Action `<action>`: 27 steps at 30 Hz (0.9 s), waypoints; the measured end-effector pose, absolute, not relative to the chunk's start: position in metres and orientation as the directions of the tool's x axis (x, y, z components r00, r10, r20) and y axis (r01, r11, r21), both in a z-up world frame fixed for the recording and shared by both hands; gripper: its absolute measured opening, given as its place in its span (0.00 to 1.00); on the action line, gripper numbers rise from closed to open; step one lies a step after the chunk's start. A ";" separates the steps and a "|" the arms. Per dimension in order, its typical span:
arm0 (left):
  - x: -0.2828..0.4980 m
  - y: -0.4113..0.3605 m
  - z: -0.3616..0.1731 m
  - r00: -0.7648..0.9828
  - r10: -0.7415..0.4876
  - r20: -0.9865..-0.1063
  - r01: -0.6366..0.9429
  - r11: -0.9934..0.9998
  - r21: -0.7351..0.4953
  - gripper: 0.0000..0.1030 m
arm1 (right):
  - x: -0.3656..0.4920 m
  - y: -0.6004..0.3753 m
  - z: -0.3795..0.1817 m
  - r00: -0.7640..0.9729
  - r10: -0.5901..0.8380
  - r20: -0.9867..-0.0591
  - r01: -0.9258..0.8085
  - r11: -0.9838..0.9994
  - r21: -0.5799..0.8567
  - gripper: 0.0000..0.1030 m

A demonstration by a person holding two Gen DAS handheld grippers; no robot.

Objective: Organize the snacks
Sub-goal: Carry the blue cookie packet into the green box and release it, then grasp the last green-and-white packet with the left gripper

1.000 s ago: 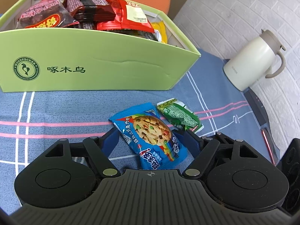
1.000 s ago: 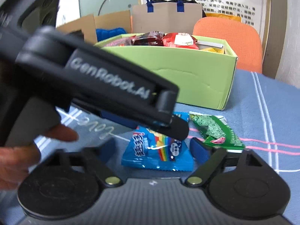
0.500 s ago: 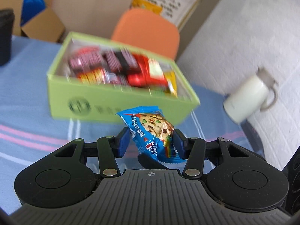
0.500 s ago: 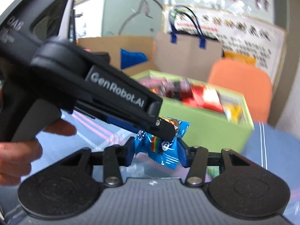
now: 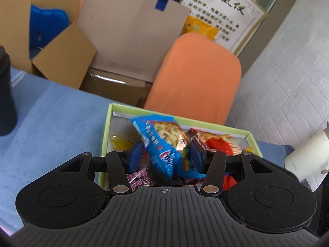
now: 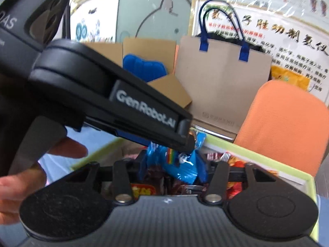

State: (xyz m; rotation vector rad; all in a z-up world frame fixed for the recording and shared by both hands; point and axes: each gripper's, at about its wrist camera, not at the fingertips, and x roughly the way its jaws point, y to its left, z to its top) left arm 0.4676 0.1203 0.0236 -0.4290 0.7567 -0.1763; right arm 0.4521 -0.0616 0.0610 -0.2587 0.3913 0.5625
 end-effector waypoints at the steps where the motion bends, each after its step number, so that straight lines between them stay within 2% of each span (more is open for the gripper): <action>1: 0.468 0.123 0.020 0.720 -0.315 -0.618 0.005 0.893 -0.450 0.37 | 0.454 -0.061 0.060 0.773 0.471 -0.424 -0.568 0.812 -0.132 0.62; 4: 0.466 0.132 0.012 0.729 -0.344 -0.591 0.006 0.868 -0.497 0.46 | 0.453 -0.061 0.056 0.770 0.483 -0.418 -0.577 0.806 -0.130 0.66; 6: 0.467 0.136 0.013 0.736 -0.382 -0.559 0.024 0.840 -0.542 0.64 | 0.449 -0.062 0.054 0.774 0.486 -0.406 -0.577 0.805 -0.136 0.74; 7: 0.463 0.139 0.018 0.748 -0.394 -0.535 0.032 0.826 -0.563 0.69 | 0.444 -0.065 0.056 0.768 0.501 -0.398 -0.585 0.802 -0.119 0.80; 9: 0.448 0.142 0.030 0.782 -0.390 -0.487 0.047 0.815 -0.577 0.78 | 0.422 -0.077 0.061 0.791 0.494 -0.361 -0.566 0.814 -0.129 0.83; 11: 0.431 0.143 0.044 0.807 -0.373 -0.459 0.055 0.819 -0.571 0.79 | 0.397 -0.094 0.070 0.832 0.466 -0.302 -0.527 0.833 -0.166 0.89; 14: 0.400 0.135 0.056 0.820 -0.382 -0.426 0.084 0.816 -0.572 0.81 | 0.351 -0.130 0.076 0.873 0.428 -0.233 -0.471 0.864 -0.178 0.90; 16: 0.375 0.123 0.058 0.817 -0.396 -0.419 0.103 0.815 -0.570 0.82 | 0.321 -0.158 0.072 0.893 0.393 -0.221 -0.431 0.887 -0.166 0.90; 19: 0.341 0.096 0.046 0.783 -0.448 -0.432 0.145 0.806 -0.574 0.83 | 0.286 -0.197 0.051 0.912 0.313 -0.266 -0.357 0.924 -0.137 0.90; 22: 0.327 0.054 0.021 0.701 -0.509 -0.499 0.172 0.800 -0.575 0.83 | 0.265 -0.229 0.021 0.906 0.225 -0.358 -0.276 0.956 -0.097 0.90; 27: 0.330 -0.010 -0.022 0.548 -0.567 -0.615 0.147 0.789 -0.596 0.74 | 0.254 -0.251 -0.021 0.864 0.203 -0.460 -0.231 0.973 -0.004 0.90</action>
